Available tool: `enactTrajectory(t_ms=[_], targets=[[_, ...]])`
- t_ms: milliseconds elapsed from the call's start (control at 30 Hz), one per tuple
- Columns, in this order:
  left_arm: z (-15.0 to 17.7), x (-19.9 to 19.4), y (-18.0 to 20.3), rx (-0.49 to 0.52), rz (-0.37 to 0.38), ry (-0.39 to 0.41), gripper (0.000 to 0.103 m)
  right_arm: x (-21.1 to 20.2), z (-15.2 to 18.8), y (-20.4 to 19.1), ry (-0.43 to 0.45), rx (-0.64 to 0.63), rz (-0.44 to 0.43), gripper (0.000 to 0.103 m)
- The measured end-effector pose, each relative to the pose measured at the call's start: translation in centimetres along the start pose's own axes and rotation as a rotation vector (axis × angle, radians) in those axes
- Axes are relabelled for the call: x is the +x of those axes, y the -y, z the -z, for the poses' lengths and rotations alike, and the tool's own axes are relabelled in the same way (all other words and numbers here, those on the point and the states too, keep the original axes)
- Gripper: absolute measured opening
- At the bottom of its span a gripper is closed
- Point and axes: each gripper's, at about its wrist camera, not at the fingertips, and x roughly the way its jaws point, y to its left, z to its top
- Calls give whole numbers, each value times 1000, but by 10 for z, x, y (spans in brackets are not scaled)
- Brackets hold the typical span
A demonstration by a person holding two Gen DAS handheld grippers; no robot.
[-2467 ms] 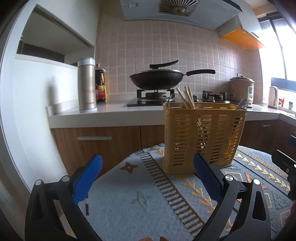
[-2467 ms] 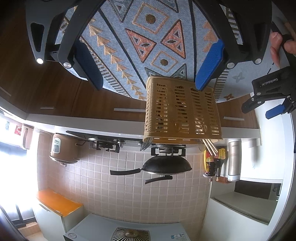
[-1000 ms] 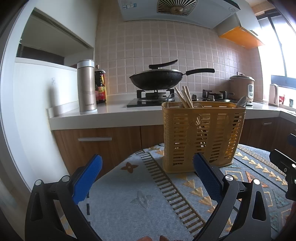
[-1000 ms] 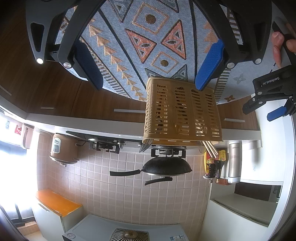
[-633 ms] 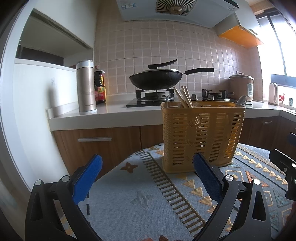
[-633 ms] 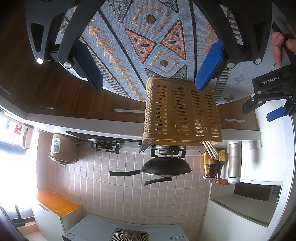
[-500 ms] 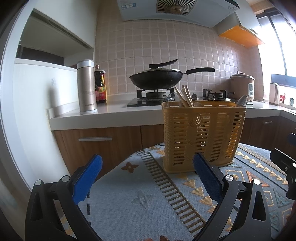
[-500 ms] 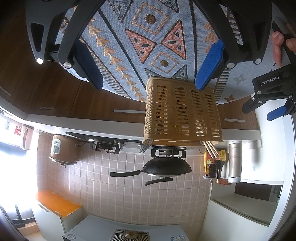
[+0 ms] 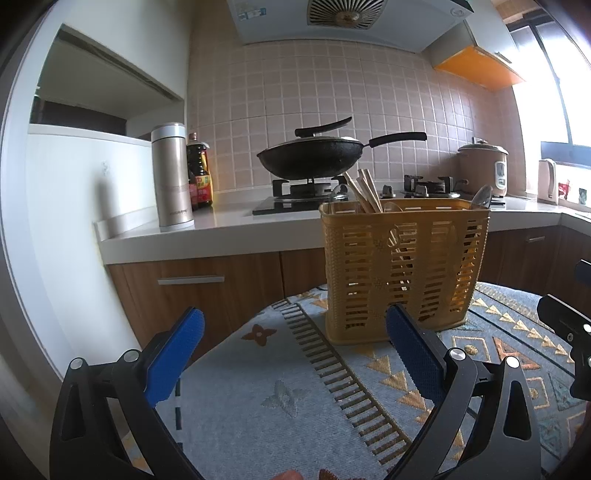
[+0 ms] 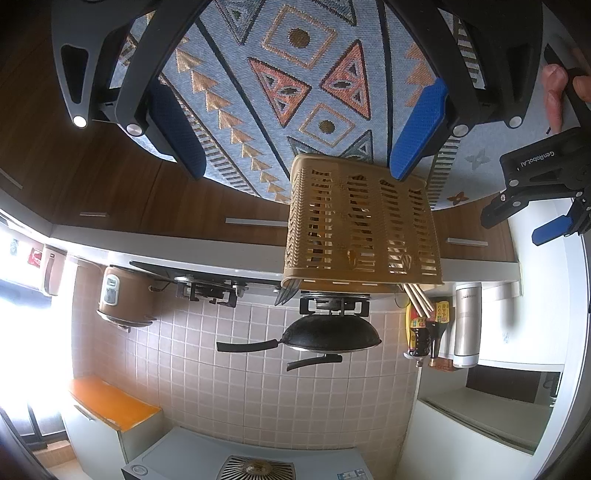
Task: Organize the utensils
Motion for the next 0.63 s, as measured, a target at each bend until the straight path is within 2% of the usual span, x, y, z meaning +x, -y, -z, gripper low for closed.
enactTrajectory(t_ms=[633], targets=[[2,-1,10,40,23,-1,96,1,0,0,-4,2,-5,95]])
